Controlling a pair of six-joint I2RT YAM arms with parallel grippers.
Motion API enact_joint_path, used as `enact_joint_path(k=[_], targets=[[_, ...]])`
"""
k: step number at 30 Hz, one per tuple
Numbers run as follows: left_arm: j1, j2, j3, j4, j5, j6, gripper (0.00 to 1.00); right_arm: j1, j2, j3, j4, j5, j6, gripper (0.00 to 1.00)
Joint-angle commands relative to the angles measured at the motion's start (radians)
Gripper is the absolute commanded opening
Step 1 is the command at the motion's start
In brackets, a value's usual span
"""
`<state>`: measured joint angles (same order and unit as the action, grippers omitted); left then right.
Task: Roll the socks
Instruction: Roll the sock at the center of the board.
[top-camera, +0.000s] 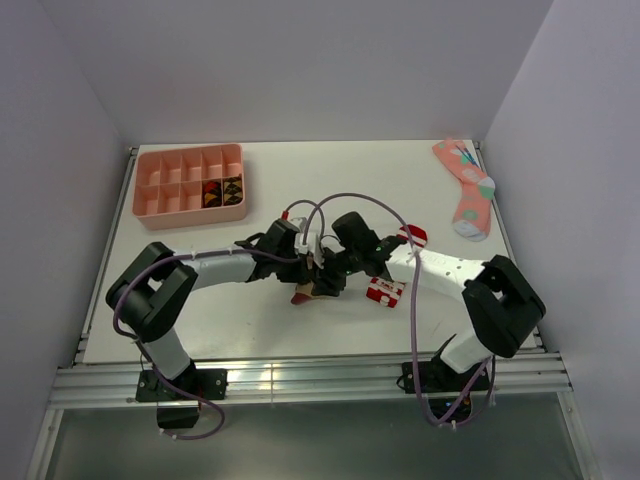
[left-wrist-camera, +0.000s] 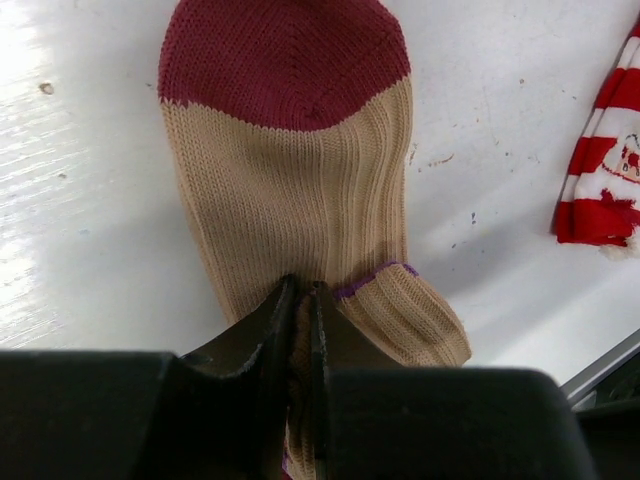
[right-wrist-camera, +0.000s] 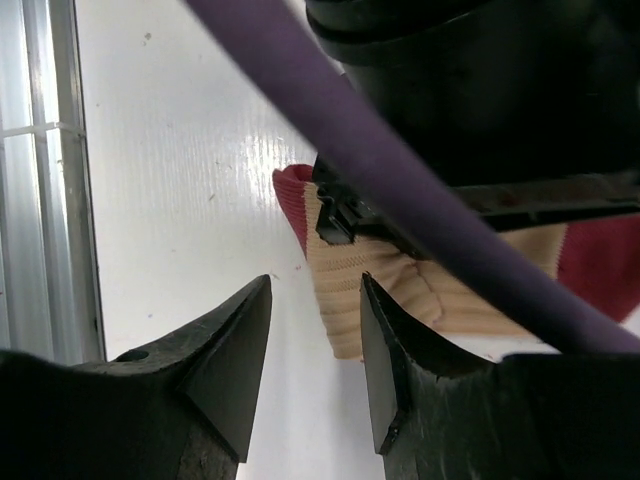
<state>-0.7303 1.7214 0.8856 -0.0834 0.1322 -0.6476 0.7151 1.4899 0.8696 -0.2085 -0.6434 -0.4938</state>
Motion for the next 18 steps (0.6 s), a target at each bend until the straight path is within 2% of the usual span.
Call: enact_joint_path(k=[1,9,18], targets=[[0.028,0.069,-0.085,-0.243,-0.097,0.072,0.0,0.029,0.053,0.04,0.066,0.016,0.014,0.48],[0.057,0.067,-0.109,-0.246,-0.092,0.051,0.0,0.058,0.164,0.078,0.132,0.062,0.038,0.47],[0.08,0.084,-0.111,-0.253,-0.094,0.04,0.0,0.064,0.167,0.028,0.188,0.131,0.023,0.47]])
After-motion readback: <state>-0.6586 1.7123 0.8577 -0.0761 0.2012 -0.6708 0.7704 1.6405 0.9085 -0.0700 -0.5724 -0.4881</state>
